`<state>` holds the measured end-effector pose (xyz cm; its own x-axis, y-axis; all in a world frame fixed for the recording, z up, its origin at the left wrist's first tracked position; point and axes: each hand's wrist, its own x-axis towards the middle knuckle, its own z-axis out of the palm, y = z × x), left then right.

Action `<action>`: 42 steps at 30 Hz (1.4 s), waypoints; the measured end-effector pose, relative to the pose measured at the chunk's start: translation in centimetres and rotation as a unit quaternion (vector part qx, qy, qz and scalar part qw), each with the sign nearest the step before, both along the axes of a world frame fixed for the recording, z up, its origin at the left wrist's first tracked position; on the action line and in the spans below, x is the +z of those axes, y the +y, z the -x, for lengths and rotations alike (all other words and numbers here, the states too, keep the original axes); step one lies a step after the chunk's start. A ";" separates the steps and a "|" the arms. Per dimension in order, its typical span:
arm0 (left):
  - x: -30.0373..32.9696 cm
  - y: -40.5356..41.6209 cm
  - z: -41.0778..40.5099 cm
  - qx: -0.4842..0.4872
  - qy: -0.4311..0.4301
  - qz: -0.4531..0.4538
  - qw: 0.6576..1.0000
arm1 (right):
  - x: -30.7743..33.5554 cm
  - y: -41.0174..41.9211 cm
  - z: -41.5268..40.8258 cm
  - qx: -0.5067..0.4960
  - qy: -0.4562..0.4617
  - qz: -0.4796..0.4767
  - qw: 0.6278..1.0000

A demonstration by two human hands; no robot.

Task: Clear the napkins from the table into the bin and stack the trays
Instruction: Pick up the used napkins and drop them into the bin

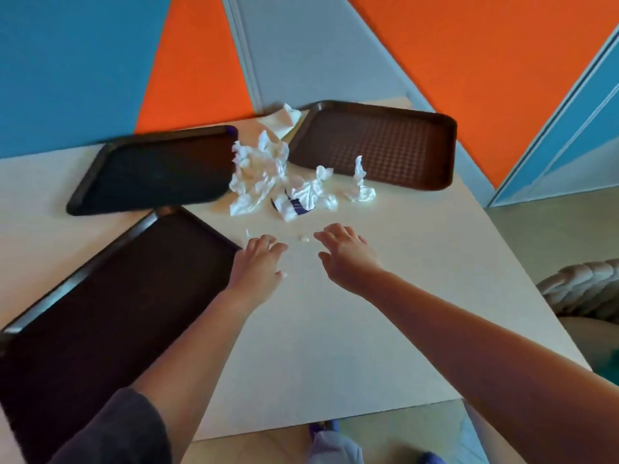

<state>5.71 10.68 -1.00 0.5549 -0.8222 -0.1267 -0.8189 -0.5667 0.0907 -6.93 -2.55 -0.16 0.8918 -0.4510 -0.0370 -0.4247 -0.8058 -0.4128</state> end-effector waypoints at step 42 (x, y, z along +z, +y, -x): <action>-3.2 -3.4 -8.8 -0.016 0.174 0.228 0.958 | -5.7 -2.2 -10.7 0.009 -0.025 -0.032 0.999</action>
